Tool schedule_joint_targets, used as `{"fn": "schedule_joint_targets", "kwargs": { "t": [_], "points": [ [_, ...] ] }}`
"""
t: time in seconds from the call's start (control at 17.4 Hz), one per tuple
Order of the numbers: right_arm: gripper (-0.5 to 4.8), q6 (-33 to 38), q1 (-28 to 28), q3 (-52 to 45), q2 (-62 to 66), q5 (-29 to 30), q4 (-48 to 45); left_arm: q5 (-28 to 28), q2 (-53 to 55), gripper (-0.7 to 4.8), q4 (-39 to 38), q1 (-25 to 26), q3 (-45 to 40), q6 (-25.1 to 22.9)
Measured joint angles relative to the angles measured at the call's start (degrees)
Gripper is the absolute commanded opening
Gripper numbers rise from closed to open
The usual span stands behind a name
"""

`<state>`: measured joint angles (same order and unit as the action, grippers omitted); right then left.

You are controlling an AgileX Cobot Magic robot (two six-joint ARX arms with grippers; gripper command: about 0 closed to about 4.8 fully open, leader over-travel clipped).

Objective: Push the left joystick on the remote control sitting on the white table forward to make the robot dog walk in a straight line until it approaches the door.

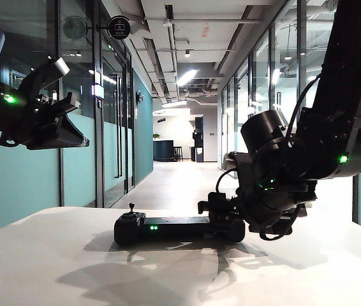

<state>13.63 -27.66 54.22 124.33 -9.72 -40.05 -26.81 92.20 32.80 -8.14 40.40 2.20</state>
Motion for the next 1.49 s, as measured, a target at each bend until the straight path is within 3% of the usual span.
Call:
{"fn": "schedule_joint_targets", "kwargs": {
  "t": [0.23,0.4,0.52,0.63,0.92,1.26,1.49],
  "points": [
    [3.17,0.0,-0.02,0.0,0.04,2.19,0.09,0.0,0.0,-0.05,0.0,0.0,0.0,0.0],
    [2.54,-0.04,0.0,0.0,0.04,2.93,0.07,0.0,0.0,-0.05,0.0,0.0,0.0,0.0],
    [1.71,-0.02,0.0,0.0,0.04,2.91,0.09,0.0,0.0,-0.05,0.0,0.0,0.0,0.02],
    [1.53,-1.05,0.0,0.02,-0.04,2.45,0.07,0.0,0.0,-0.05,0.02,0.0,0.0,0.02],
    [1.47,-1.14,-0.07,0.0,-0.02,1.22,0.07,0.0,0.0,-0.05,0.0,0.0,0.0,0.02],
    [1.47,0.46,-1.44,0.0,0.07,-9.11,-0.72,0.0,0.0,-0.05,0.0,0.0,0.0,0.02],
    [1.47,0.66,-2.14,-0.02,0.07,-10.67,-1.2,-0.02,0.9,-0.05,0.63,0.0,0.04,0.0]
  ]
}}
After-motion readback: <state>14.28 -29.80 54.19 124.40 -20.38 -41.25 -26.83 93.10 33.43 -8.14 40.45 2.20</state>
